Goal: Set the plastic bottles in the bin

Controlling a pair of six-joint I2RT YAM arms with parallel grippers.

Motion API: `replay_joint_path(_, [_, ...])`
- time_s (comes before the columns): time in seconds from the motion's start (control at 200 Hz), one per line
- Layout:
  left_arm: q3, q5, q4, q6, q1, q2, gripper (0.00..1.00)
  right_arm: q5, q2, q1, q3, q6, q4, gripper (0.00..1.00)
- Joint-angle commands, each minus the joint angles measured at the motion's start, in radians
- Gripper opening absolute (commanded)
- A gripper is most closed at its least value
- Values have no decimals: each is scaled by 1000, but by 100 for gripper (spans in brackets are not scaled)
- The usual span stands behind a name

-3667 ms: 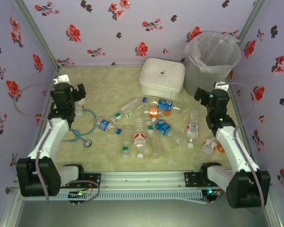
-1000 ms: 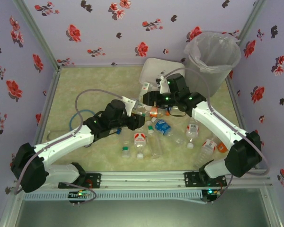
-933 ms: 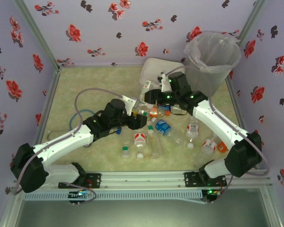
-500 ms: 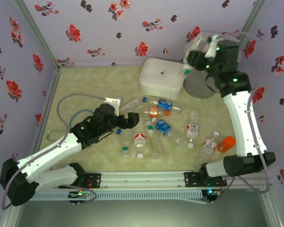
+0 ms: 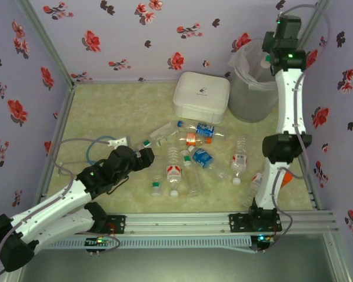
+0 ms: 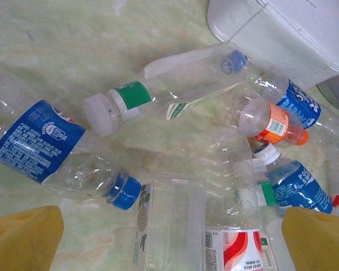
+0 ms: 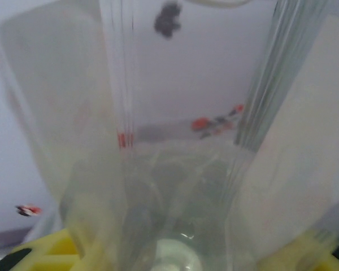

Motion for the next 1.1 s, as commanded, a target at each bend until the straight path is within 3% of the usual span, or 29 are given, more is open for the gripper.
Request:
replay_joint_path(0.0, [10, -52, 12, -57, 5, 15, 100, 51, 56, 0, 66, -58, -87, 0])
replay_joint_path(0.16, [27, -82, -41, -62, 2, 38, 99, 34, 142, -11, 41, -73, -112, 0])
replay_joint_path(0.31, [-7, -113, -47, -93, 2, 44, 99, -62, 219, -40, 41, -30, -156, 0])
replay_joint_path(0.435, [-42, -128, -36, -122, 2, 59, 100, -118, 244, -61, 31, 2, -174, 23])
replay_joint_path(0.61, [-64, -131, -10, -145, 2, 105, 100, -142, 236, -76, 25, 12, -173, 65])
replay_joint_path(0.675, [-64, -131, -6, -159, 2, 127, 100, -141, 224, -79, 26, 14, -177, 86])
replay_joint_path(0.755, [-60, -133, -3, -186, 2, 149, 100, -145, 205, -82, 26, 16, -178, 99])
replay_joint_path(0.95, [-37, -131, 1, -226, 2, 208, 100, -169, 115, -81, 19, 33, -201, 100])
replay_joint_path(1.095, [-44, -123, 49, -276, 0, 238, 100, -176, -19, -78, -104, 62, -151, 100])
